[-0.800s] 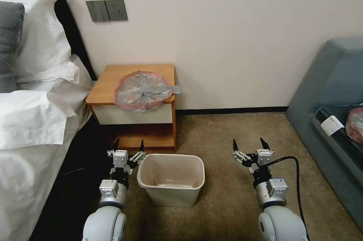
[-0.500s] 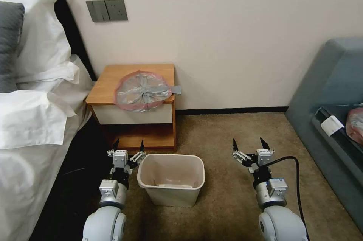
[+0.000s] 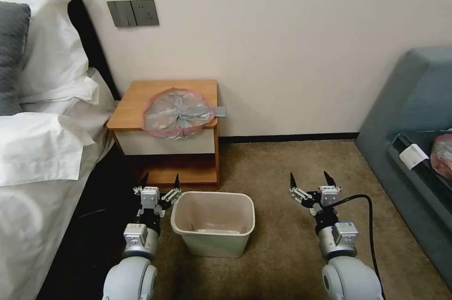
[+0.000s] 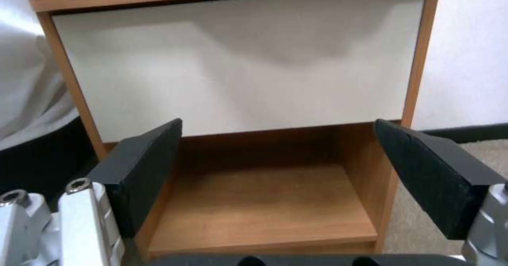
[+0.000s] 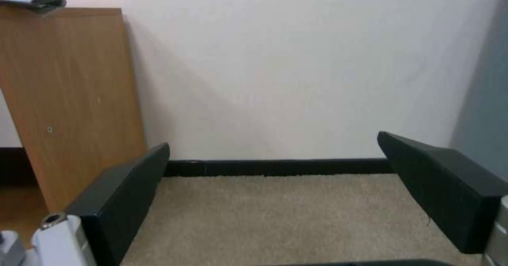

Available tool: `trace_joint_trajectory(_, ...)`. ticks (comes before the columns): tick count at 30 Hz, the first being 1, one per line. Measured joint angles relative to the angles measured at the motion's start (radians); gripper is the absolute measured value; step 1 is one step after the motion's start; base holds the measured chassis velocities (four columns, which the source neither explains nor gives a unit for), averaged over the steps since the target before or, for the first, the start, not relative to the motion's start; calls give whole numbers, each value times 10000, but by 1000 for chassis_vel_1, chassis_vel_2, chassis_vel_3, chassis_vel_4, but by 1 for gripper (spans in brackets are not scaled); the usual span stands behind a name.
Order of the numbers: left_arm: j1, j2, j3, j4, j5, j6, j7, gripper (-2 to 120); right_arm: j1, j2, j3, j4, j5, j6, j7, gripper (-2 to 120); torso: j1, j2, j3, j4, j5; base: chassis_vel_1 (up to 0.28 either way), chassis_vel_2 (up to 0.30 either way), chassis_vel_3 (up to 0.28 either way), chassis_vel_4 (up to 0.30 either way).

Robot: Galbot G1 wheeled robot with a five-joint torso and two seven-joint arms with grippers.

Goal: Pick up the garbage bag from the table and place it over the trash can.

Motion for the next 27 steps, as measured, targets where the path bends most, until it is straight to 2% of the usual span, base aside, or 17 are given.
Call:
trace_joint_trajectory(7, 151, 21, -233, -101, -200, -163, -24, 95, -81, -27, 13, 55, 28, 43, -6, 100, 1, 0, 0, -4, -5, 0, 0, 0, 0)
trace_joint_trajectory(10, 706, 115, -1131, -525, -746, -768, -165, 99, -576, -190, 157, 505, 188, 283, -94, 100, 0, 2, -1, 4, 2, 0, 0, 0, 0)
trace_joint_trajectory(12, 832, 107, -1219, -541, -887, -799, -99, 100, -755, -237, 142, 606, 334, 331, -209, 100, -1, -1, 1, 2, 1, 0, 0, 0, 0)
trace_joint_trajectory(13, 1061, 138, -1658, -761, -1294, -1106, -60, 100, -1182, -459, 326, 1077, 690, 607, -427, 100, 0, -1, 0, 2, -7, 0, 0, 0, 0)
trace_joint_trajectory(16, 1320, 182, -2118, -1036, -1732, -1493, -24, 100, -1736, -726, 521, 1681, 1127, 976, -729, 100, -1, 1, -1, -1, 3, 0, 0, 0, 0)
trace_joint_trajectory(20, 1409, 195, -2242, -1124, -1940, -1643, 16, 100, -1980, -968, 478, 2137, 1395, 1093, -1074, 100, 0, 0, -1, 0, 0, 0, 0, 0, 0)
trace_joint_trajectory(25, 1392, 197, -2226, -1125, -1946, -1650, 20, 100, -1894, -1166, 371, 2201, 1509, 1095, -1126, 100, -1, 0, -1, 0, 1, 0, 0, 0, 0)
trace_joint_trajectory(27, 1397, 236, -2160, -1145, -2026, -1644, 65, 100, -1679, -1466, 269, 2121, 1829, 1165, -1144, 100, 0, 0, -1, -1, 0, 0, 0, 0, 0)
